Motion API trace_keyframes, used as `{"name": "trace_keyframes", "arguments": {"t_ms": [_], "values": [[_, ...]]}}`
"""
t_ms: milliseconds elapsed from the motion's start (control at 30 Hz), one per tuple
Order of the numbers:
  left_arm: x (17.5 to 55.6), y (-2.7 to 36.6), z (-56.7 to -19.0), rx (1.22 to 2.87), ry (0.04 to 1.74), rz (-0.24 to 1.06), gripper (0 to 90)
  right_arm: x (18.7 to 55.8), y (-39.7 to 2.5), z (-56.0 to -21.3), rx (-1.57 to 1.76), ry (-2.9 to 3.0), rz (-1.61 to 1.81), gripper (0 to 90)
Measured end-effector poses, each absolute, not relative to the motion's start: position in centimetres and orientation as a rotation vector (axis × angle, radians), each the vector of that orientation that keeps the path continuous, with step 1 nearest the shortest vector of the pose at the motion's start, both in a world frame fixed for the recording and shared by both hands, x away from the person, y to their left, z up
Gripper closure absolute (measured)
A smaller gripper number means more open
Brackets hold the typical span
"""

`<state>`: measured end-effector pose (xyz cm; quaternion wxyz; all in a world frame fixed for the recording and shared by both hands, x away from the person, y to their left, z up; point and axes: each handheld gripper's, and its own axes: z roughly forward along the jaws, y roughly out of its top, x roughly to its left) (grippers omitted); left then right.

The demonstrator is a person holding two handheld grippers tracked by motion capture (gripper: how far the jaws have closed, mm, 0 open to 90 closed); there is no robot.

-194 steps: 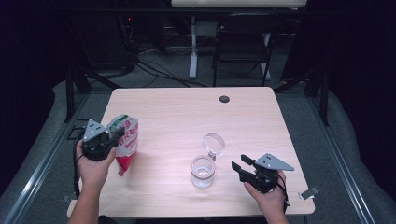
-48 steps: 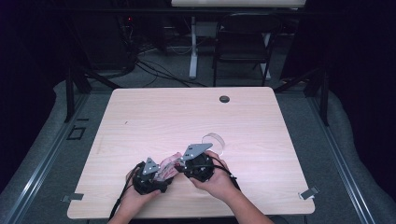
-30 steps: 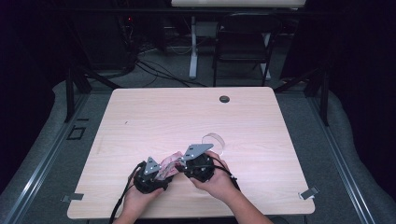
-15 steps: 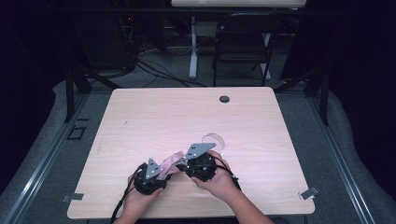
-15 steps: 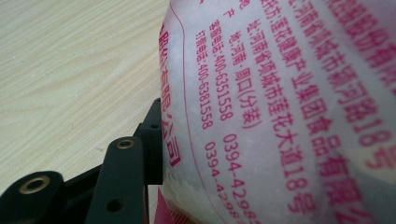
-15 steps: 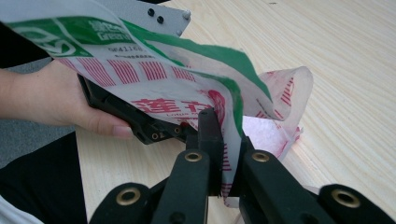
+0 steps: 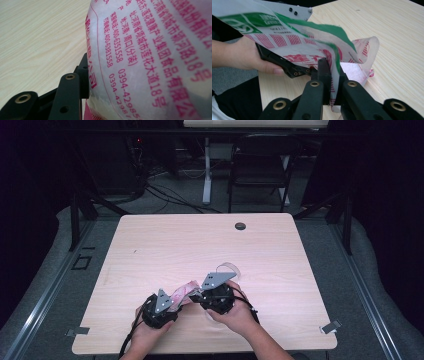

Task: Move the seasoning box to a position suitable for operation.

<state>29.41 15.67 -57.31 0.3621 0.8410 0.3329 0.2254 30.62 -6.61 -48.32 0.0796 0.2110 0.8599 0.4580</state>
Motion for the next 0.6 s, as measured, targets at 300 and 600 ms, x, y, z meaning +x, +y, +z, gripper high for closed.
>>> {"name": "trace_keyframes", "arguments": {"t_ms": [300, 600], "values": [[29.7, 15.8, -56.7, 2.155, 0.862, 0.614, 57.0, 30.4, -7.8, -47.4, 0.637, 2.521, 1.475, 79.8], [30.4, 15.7, -55.6, 2.14, 0.837, 0.674, 57.3, 30.0, -10.2, -46.0, 0.669, 2.424, 1.581, 71.2]]}}
